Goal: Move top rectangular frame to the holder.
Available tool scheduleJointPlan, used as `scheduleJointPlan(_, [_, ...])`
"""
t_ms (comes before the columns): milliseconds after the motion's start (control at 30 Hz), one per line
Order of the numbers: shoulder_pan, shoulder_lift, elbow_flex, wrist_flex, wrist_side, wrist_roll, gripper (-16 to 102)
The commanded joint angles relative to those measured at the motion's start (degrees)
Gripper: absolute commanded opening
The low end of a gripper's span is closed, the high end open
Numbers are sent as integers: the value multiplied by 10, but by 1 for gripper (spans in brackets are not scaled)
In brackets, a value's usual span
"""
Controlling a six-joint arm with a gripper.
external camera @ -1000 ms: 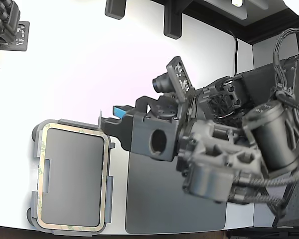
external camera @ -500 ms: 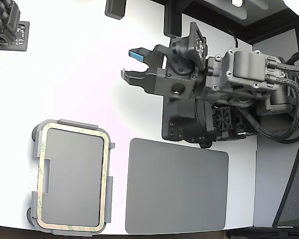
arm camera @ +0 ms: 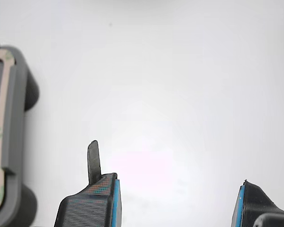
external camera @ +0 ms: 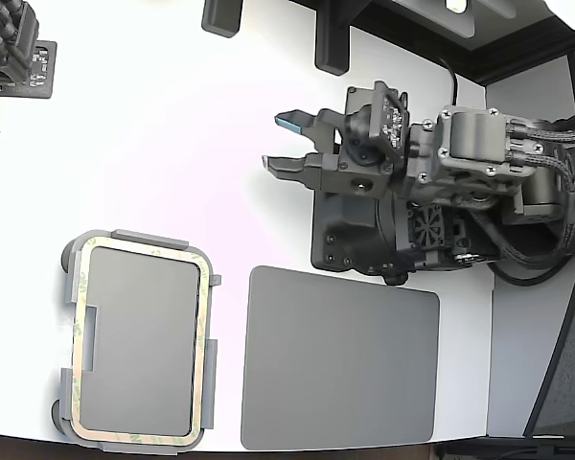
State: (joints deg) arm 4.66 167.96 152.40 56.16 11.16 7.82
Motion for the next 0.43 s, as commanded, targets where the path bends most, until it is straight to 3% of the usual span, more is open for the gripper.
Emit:
scheduleJointPlan(0, [-10,6,-15,-5,-1,-2,100])
scheduleJointPlan(167, [-10,13,-13,0,33,21,100])
scheduleJointPlan(400, [-10,13,-13,0,30,19,100])
